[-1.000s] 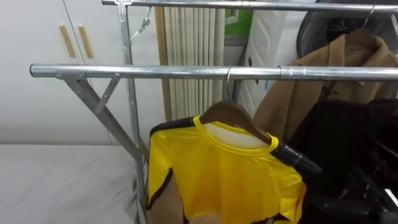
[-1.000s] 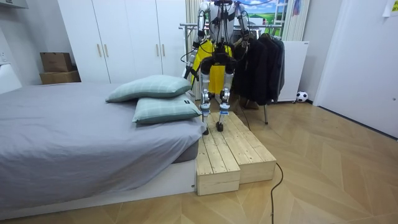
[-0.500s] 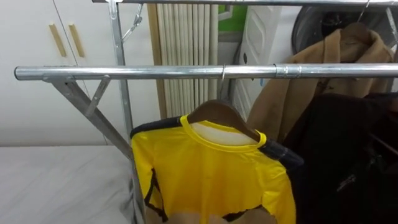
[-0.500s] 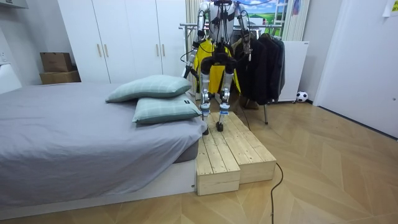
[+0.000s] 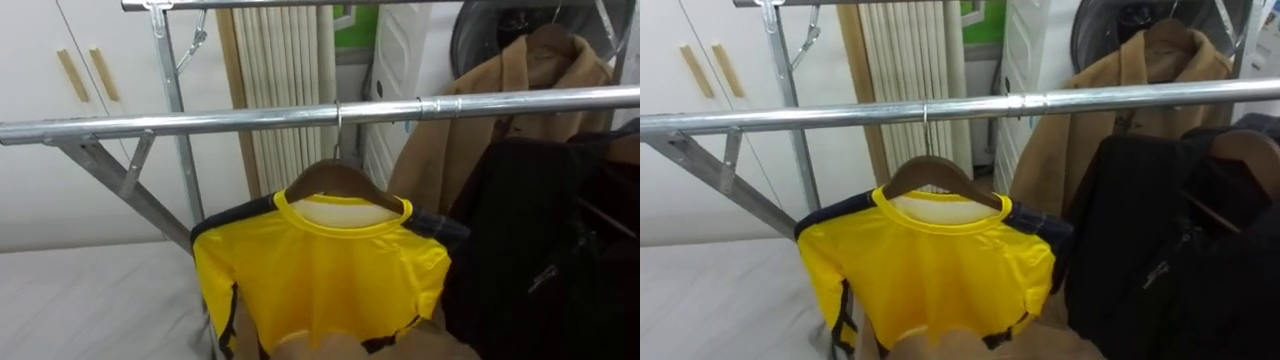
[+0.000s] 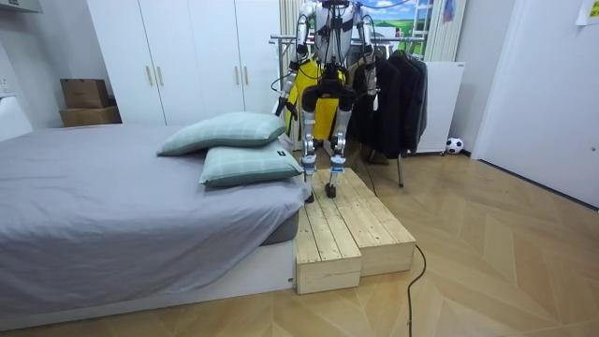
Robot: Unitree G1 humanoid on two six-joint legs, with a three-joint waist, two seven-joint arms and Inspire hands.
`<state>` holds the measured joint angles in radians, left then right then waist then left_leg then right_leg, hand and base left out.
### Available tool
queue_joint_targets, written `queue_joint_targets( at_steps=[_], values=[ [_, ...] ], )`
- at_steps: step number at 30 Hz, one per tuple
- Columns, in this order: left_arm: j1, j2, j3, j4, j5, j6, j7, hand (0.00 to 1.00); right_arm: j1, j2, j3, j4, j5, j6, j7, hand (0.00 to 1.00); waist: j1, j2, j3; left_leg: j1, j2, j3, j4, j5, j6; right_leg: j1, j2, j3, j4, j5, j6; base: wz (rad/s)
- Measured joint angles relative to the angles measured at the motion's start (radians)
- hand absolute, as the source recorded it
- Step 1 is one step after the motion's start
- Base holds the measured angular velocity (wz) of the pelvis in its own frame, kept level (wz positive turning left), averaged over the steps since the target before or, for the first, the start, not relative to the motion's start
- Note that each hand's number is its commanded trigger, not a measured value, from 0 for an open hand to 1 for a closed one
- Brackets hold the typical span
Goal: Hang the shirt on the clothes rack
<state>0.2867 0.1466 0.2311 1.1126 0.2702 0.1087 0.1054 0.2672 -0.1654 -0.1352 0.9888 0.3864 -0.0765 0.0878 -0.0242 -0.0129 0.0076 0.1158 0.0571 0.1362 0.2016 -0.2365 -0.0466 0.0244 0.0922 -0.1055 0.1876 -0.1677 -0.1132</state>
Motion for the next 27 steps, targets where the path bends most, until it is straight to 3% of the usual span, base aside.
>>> queue_joint_targets(
  at_steps=[6,16,27],
  values=[
    [-0.006,-0.006,0.001,0.014,-0.006,-0.004,-0.003,0.00,0.020,0.025,0.016,0.080,-0.001,0.002,0.040,0.00,0.000,0.013,-0.0010,0.000,0.000,0.002,-0.001,-0.001,0.001,-0.004,0.002,0.010,-0.001,0.000,0.000,-0.04],
    [-0.014,-0.015,-0.008,0.044,-0.024,0.005,-0.012,0.00,-0.007,0.026,0.026,0.194,-0.003,0.009,0.047,0.00,-0.008,0.018,0.0024,0.001,0.000,-0.002,0.000,-0.001,0.001,-0.007,0.005,0.025,-0.002,0.000,0.001,-0.05],
    [-0.057,-0.008,-0.025,0.063,-0.024,0.087,-0.081,0.00,-0.047,0.013,0.025,0.223,-0.044,0.080,0.048,0.00,-0.006,0.015,0.0052,0.013,0.000,0.003,-0.004,-0.001,0.001,-0.004,0.007,0.035,0.002,0.000,0.000,-0.03]
  ],
)
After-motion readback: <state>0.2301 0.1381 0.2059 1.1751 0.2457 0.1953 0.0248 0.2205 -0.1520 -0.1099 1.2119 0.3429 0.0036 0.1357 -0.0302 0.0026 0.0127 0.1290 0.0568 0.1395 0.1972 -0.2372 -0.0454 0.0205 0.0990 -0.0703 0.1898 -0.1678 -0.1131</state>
